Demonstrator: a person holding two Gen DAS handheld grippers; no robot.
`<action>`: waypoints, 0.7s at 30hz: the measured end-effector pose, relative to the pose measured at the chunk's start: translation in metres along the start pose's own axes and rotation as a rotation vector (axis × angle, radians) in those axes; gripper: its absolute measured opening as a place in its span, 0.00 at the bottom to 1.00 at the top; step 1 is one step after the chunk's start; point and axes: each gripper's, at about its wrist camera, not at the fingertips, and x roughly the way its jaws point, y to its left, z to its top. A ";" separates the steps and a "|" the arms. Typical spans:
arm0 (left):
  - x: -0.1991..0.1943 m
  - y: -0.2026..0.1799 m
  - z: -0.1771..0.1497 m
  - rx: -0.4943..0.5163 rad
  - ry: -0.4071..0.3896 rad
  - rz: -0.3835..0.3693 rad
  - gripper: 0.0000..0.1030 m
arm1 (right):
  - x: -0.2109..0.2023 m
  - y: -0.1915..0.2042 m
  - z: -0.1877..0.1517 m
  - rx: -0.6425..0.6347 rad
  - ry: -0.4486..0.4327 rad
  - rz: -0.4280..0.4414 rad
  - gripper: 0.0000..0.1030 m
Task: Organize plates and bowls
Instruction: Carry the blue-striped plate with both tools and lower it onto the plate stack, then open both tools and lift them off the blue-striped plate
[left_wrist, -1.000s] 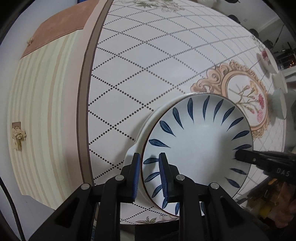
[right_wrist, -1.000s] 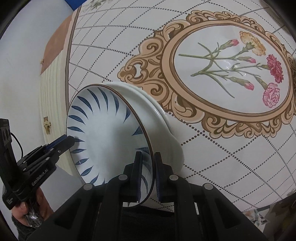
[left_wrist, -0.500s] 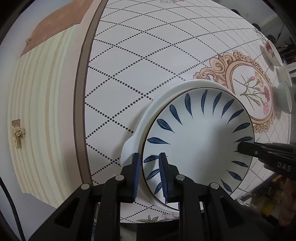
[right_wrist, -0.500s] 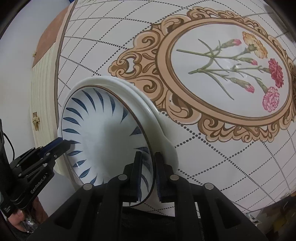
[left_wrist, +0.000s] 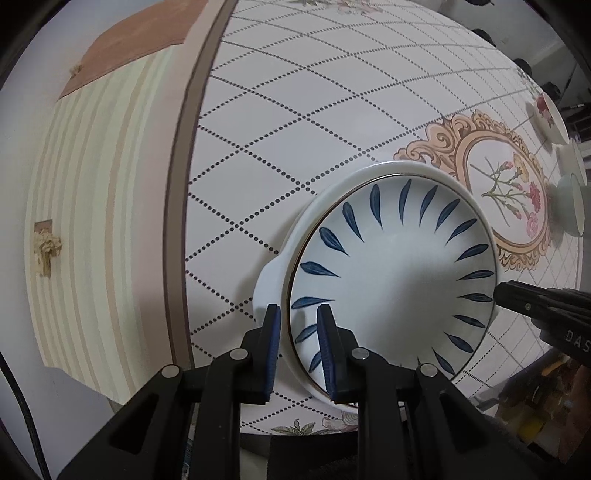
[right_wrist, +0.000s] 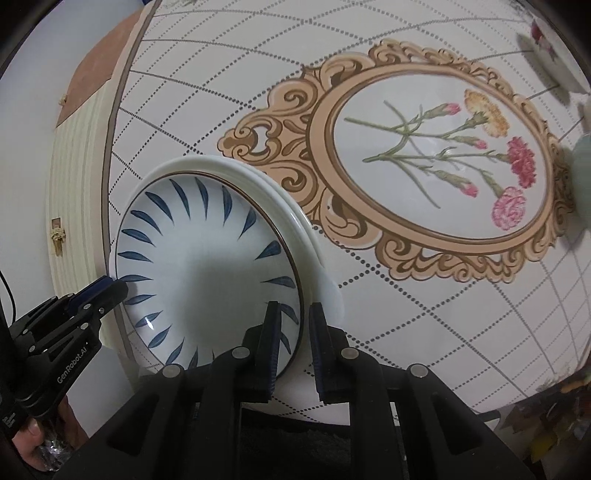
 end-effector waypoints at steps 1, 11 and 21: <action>-0.005 -0.001 -0.002 -0.008 -0.007 0.004 0.17 | -0.005 0.002 -0.003 -0.009 -0.012 -0.015 0.17; -0.080 -0.013 -0.030 -0.017 -0.136 0.042 0.26 | -0.071 0.016 -0.055 -0.062 -0.140 -0.042 0.83; -0.153 -0.045 -0.065 0.053 -0.280 0.010 0.74 | -0.154 0.008 -0.116 -0.048 -0.308 -0.118 1.00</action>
